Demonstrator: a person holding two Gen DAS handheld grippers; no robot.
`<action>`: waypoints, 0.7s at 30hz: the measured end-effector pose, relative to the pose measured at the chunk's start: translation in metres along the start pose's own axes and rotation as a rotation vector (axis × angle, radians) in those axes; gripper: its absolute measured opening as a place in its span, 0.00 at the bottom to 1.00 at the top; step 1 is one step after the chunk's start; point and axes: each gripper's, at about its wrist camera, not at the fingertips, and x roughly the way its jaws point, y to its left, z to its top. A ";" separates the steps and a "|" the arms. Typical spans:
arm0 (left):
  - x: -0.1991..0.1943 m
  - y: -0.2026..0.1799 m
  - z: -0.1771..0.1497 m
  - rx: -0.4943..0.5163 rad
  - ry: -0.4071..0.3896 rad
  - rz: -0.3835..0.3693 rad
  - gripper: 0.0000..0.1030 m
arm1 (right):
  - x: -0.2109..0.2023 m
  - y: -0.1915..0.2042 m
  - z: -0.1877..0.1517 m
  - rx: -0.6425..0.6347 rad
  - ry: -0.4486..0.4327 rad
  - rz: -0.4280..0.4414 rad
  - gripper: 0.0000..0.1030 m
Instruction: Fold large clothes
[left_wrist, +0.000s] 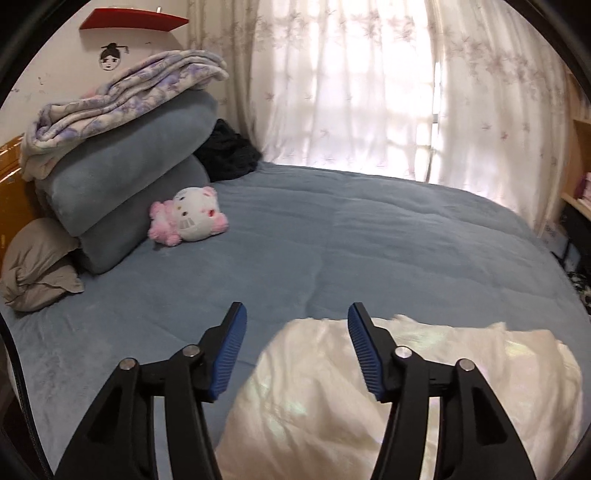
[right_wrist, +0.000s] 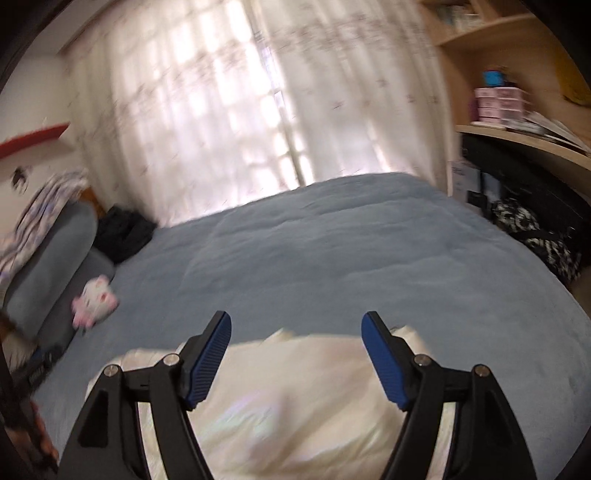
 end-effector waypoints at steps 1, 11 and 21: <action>-0.003 -0.005 -0.001 0.004 0.001 -0.035 0.55 | 0.001 0.005 -0.006 -0.009 0.012 0.010 0.71; 0.021 -0.098 -0.056 -0.046 0.151 -0.349 0.55 | 0.041 0.025 -0.053 0.025 0.073 -0.009 0.71; 0.078 -0.133 -0.091 -0.035 0.222 -0.283 0.55 | 0.088 0.026 -0.087 0.010 0.118 -0.046 0.69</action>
